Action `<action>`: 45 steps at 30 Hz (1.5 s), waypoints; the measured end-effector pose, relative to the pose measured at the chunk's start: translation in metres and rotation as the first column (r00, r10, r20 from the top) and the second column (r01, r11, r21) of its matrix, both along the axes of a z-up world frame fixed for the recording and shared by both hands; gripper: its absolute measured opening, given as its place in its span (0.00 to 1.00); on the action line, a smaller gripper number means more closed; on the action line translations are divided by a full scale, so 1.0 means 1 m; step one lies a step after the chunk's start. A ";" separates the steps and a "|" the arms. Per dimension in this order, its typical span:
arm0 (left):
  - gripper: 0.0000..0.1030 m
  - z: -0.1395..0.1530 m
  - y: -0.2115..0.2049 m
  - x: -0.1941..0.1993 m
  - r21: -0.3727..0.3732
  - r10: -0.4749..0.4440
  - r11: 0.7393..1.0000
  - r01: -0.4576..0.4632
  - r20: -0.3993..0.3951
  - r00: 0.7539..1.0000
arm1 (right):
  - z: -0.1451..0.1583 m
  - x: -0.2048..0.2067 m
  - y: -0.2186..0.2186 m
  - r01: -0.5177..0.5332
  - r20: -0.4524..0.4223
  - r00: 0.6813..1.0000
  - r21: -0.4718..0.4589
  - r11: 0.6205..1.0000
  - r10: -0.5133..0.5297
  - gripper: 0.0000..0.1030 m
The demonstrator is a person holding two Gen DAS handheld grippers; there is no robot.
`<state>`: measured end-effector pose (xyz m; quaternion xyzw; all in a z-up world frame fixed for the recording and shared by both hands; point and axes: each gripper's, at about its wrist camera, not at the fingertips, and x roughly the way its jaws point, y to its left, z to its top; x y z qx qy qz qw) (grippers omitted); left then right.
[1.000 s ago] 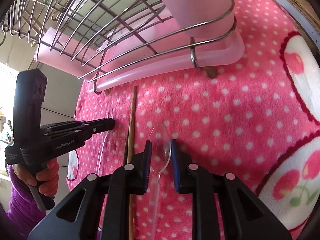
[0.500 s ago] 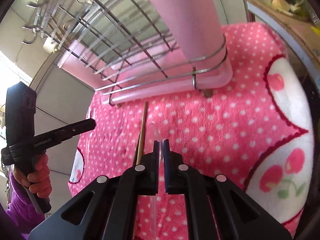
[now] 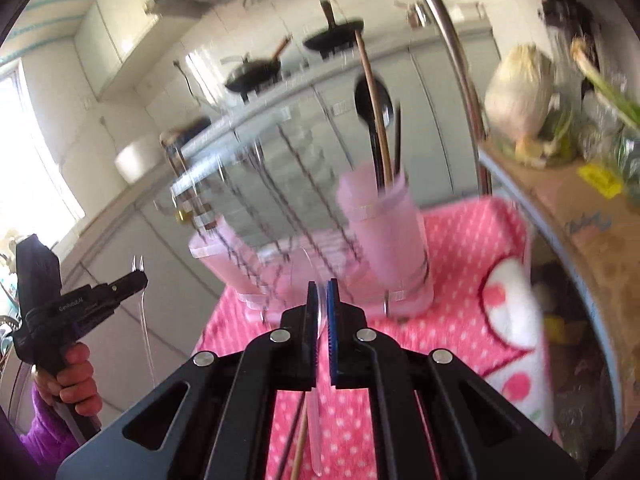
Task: Organize utensils
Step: 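Lift the clear fork with the left tool while the right tool lifts the clear spoon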
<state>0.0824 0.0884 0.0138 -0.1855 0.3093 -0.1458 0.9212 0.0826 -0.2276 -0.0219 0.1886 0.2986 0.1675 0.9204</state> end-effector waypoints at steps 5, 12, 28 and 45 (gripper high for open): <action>0.03 0.045 0.007 0.008 -0.055 0.047 0.998 -0.039 0.139 0.989 | 0.052 0.009 -0.011 0.063 0.168 0.984 -0.003 0.998 -0.062 0.04; 0.03 0.088 0.009 0.029 -0.087 0.128 0.990 -0.108 0.276 0.953 | 0.100 0.031 -0.025 0.160 0.320 0.937 -0.024 0.987 -0.144 0.04; 0.03 0.087 0.012 0.069 -0.085 0.301 0.952 -0.294 0.435 0.849 | 0.101 0.081 -0.027 0.256 0.425 0.880 -0.047 0.966 -0.212 0.04; 0.03 0.032 0.008 0.084 -0.099 0.313 0.949 -0.300 0.418 0.853 | 0.057 0.077 -0.008 0.231 0.371 0.912 -0.111 0.967 -0.175 0.04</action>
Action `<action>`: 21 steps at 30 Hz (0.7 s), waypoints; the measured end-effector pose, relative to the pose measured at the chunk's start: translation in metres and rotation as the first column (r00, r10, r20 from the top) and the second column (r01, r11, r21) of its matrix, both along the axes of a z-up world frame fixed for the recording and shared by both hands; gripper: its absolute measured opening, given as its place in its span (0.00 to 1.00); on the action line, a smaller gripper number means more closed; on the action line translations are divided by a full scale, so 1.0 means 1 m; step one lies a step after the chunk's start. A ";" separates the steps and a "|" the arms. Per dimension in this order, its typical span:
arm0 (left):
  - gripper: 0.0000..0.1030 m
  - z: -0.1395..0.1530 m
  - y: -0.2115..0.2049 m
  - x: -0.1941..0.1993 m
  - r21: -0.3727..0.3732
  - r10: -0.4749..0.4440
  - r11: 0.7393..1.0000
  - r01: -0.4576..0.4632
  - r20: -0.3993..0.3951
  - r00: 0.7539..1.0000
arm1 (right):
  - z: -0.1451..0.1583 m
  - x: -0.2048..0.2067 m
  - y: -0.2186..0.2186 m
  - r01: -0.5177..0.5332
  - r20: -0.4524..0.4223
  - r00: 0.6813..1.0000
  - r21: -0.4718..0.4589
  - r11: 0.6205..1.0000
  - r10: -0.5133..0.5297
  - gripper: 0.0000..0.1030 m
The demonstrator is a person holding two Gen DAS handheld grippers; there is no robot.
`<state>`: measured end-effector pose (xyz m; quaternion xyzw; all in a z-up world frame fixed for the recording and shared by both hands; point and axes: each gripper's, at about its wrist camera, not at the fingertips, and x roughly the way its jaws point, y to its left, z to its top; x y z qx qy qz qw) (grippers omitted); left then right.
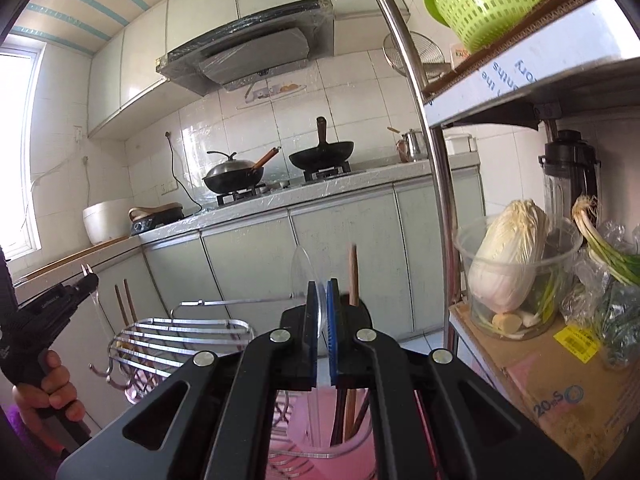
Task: Organize utensils
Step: 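Lift the clear fork with the left tool while the right tool lifts the clear spoon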
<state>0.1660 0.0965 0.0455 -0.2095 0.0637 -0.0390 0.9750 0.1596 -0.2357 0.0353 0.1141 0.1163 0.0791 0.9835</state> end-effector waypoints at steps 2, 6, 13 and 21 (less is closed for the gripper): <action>0.03 -0.006 0.002 -0.007 -0.025 -0.019 1.000 0.018 -0.015 1.000 | -0.004 -0.009 -0.002 0.000 -0.018 1.000 0.012 1.000 0.000 0.04; 0.03 -0.018 0.001 -0.019 -0.039 -0.068 0.997 0.066 -0.066 0.996 | -0.010 -0.024 -0.008 0.007 -0.043 0.999 0.040 0.999 -0.006 0.04; 0.03 -0.042 -0.005 -0.017 -0.070 -0.132 0.990 0.120 -0.199 0.971 | -0.026 -0.029 -0.020 0.012 -0.139 0.990 0.112 0.994 0.004 0.04; 0.03 -0.050 -0.008 -0.002 -0.050 -0.136 0.991 0.128 -0.270 0.953 | -0.046 -0.007 -0.034 0.018 -0.252 0.967 0.194 0.981 0.031 0.04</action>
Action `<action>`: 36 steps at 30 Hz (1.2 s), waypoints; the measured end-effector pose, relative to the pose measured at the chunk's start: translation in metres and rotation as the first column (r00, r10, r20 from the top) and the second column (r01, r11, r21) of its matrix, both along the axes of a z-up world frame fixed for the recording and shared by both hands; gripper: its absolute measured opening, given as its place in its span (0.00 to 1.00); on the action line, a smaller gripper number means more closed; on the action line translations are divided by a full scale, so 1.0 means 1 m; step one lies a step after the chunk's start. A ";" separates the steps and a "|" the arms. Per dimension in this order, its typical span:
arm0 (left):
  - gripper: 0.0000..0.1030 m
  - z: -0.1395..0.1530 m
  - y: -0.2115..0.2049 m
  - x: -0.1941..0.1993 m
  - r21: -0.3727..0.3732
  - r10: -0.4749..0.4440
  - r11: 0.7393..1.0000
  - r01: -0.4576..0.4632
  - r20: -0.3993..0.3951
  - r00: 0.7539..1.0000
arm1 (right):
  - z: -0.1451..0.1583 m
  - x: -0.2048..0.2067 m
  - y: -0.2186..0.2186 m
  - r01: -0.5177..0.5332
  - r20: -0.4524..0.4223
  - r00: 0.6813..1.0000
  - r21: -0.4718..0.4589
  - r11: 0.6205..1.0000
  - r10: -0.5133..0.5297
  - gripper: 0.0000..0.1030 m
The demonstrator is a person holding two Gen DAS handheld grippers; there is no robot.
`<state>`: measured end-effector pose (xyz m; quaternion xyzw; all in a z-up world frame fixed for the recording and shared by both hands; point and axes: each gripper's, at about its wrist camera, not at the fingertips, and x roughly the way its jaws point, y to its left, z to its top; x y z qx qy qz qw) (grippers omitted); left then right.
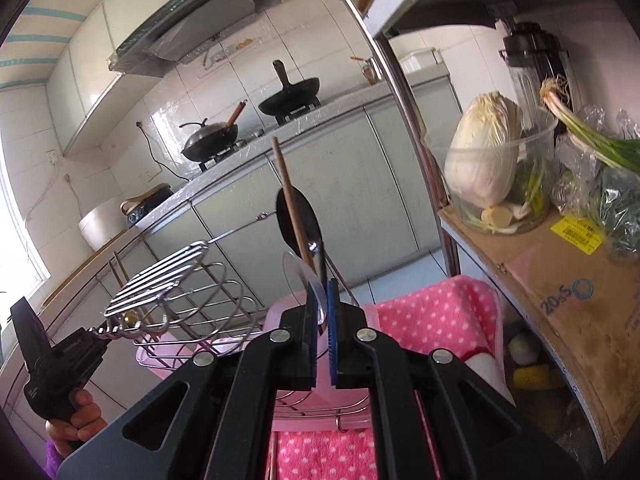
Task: Organize utensils
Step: 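Lift the clear fork with the left tool while the right tool lifts the clear spoon, then open the left tool to drop the fork while the right tool drops the spoon, then lower both tools to the cloth and close the right tool on a wooden chopstick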
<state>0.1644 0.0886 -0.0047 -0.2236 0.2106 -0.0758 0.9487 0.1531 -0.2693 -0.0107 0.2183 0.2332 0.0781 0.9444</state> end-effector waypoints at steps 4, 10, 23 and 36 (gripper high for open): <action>0.03 0.000 0.004 0.002 -0.004 0.000 1.000 -0.001 -0.015 1.000 | -0.007 0.015 -0.004 -0.011 -0.039 0.999 0.032 0.999 0.013 0.04; 0.04 -0.002 0.016 0.015 -0.050 -0.002 0.999 -0.001 -0.066 0.998 | -0.010 0.031 0.001 -0.040 -0.077 0.996 0.012 0.999 0.041 0.04; 0.33 0.007 0.018 0.009 -0.065 -0.021 0.998 0.013 -0.117 0.993 | 0.002 0.005 -0.002 -0.075 -0.066 0.995 0.007 0.997 0.075 0.38; 0.35 0.013 0.029 -0.044 -0.035 -0.016 0.999 0.012 -0.116 0.993 | -0.025 -0.048 0.019 -0.178 -0.185 0.967 0.018 0.984 0.178 0.39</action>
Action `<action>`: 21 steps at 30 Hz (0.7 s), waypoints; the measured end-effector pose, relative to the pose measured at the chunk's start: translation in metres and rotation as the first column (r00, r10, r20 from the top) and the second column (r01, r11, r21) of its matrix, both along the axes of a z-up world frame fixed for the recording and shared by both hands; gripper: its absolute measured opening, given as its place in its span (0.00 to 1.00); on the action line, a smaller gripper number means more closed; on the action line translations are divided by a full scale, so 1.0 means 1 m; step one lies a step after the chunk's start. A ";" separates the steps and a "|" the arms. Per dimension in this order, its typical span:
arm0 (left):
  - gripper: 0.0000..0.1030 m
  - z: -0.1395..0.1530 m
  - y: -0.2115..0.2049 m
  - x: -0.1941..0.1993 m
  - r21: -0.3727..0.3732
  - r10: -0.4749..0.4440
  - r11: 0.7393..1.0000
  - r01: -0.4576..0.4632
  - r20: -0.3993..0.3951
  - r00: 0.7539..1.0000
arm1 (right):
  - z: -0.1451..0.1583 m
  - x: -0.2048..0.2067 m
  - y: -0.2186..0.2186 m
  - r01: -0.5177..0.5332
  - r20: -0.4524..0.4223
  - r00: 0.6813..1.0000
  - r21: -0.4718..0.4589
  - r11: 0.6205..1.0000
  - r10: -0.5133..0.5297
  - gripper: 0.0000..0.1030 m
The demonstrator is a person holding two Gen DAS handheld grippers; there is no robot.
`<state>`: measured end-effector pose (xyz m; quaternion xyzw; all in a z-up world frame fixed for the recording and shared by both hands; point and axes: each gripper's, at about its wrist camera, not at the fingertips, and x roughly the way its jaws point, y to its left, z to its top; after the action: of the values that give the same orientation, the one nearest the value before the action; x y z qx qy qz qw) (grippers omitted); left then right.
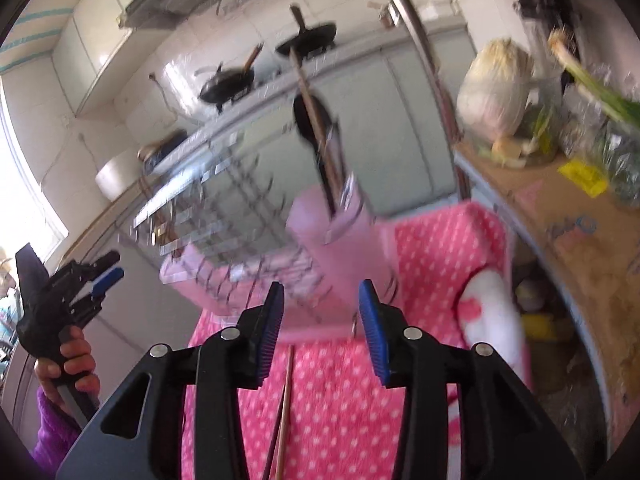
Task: Organize utensils
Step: 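Lower both tools to the cloth and close the right tool on a wooden chopstick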
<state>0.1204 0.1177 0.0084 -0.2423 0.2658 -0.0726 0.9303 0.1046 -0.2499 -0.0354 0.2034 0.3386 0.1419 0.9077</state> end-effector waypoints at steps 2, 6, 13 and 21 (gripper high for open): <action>0.35 -0.008 -0.002 -0.007 0.019 -0.019 1.000 0.019 -0.031 0.999 | -0.018 0.001 0.014 -0.055 -0.077 0.995 0.011 0.998 0.056 0.39; 0.35 -0.027 -0.011 -0.017 0.058 -0.063 0.996 0.070 -0.114 0.991 | -0.049 0.009 0.046 -0.142 -0.204 0.969 0.012 0.990 0.142 0.38; 0.35 -0.061 -0.032 -0.029 0.146 -0.133 0.975 0.170 -0.231 0.964 | -0.083 0.035 0.101 -0.243 -0.341 0.914 -0.026 0.970 0.220 0.38; 0.34 -0.085 -0.040 -0.035 0.131 -0.180 0.965 0.227 -0.297 0.938 | -0.107 0.065 0.135 -0.275 -0.422 0.885 -0.136 0.952 0.196 0.23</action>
<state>0.0855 0.0780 -0.0770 -0.1443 0.4246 -0.1114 0.8868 0.1698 -0.1151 -0.1423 0.0970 0.5526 0.1731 0.8095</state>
